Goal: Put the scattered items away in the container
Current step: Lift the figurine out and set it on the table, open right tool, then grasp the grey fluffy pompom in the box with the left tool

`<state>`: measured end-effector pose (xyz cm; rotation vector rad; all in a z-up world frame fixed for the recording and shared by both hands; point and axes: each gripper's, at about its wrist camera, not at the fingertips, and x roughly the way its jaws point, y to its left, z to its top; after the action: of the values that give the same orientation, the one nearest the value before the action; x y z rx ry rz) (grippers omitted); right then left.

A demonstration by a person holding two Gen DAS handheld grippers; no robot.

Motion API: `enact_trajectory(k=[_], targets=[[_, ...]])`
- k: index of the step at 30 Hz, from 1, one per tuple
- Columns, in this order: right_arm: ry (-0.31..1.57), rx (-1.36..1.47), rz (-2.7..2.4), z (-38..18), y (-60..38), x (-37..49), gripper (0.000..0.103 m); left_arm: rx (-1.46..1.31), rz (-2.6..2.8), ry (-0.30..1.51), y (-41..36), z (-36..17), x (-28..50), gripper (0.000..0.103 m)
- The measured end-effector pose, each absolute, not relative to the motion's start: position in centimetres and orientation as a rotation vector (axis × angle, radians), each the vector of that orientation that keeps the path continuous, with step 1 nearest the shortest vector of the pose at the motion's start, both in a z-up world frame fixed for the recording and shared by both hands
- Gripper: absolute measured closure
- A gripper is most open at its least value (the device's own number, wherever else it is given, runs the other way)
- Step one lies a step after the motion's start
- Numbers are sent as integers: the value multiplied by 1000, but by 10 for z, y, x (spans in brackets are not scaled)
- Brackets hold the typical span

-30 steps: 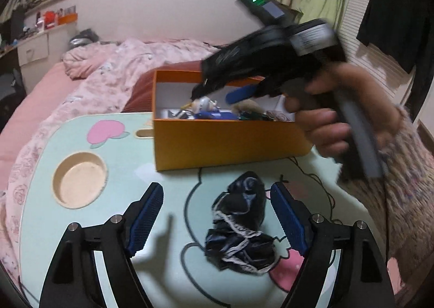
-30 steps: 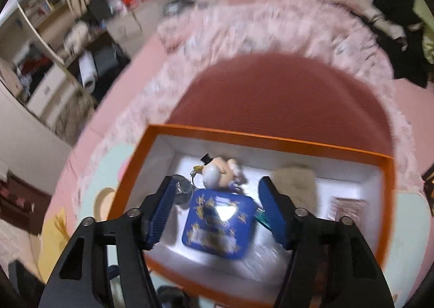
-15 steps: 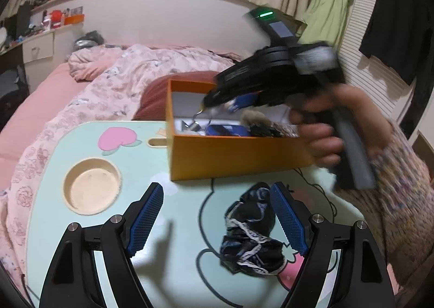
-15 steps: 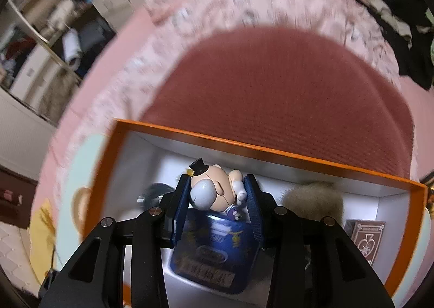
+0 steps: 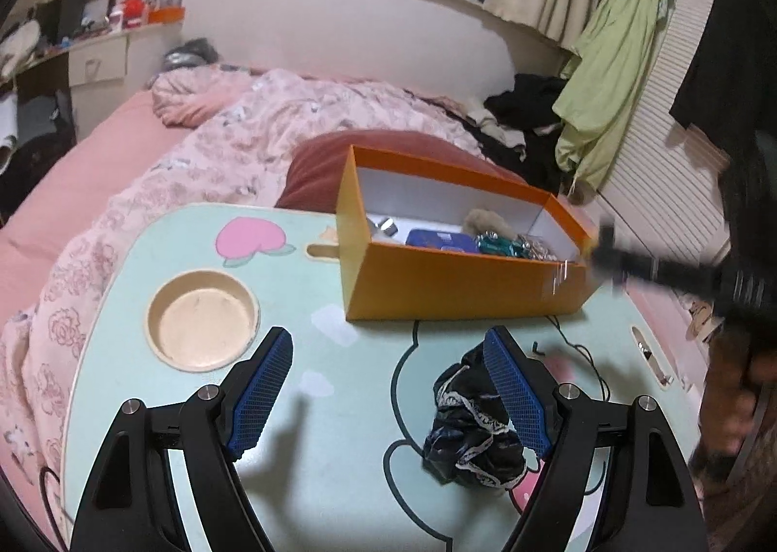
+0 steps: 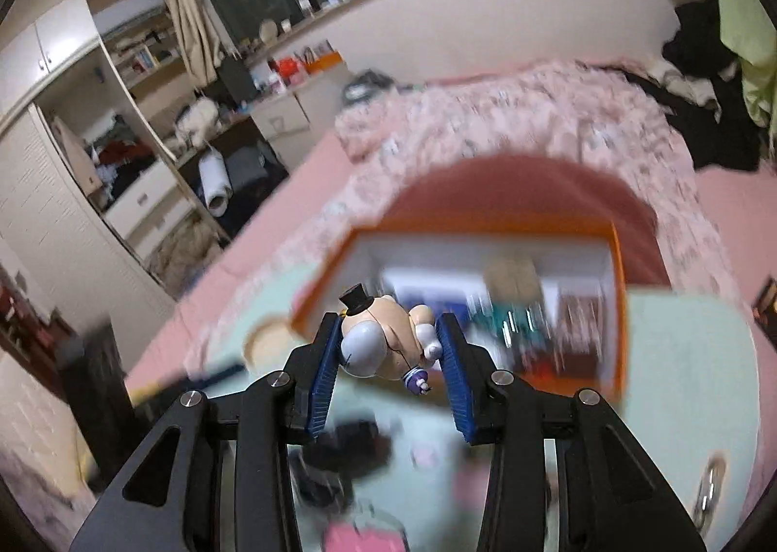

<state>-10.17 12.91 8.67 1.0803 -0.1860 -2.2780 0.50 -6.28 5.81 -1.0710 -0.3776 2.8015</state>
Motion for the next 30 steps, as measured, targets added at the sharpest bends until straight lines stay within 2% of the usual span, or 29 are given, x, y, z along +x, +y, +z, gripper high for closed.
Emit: enact_trajectory(k=[4, 12, 14, 16, 17, 24, 26, 30], targets=[[-259, 1204, -2274, 49, 139, -90, 62, -1072, 2813, -366, -62, 61, 6, 22], [-112, 1213, -2405, 18, 128, -82, 59, -1114, 2746, -409, -62, 75, -13, 22], [-135, 1188, -2430, 21, 134, -77, 50, -1153, 2715, -410, -58, 81, -26, 22], [-188, 1149, -2458, 26, 145, -70, 31, -1184, 2669, -395, -52, 88, -42, 22], [-198, 1140, -2472, 26, 150, -66, 28, -1196, 2640, -394, -48, 92, -52, 22], [23, 1240, -2531, 7, 151, -49, 27, -1325, 2481, -414, -16, 112, -124, 22], [74, 1262, -2549, 8, 147, -51, 22, -1374, 2453, -363, -1, 114, -145, 22], [157, 1286, -2557, 8, 141, -54, 17, -1516, 2396, -291, 29, 102, -189, 25]])
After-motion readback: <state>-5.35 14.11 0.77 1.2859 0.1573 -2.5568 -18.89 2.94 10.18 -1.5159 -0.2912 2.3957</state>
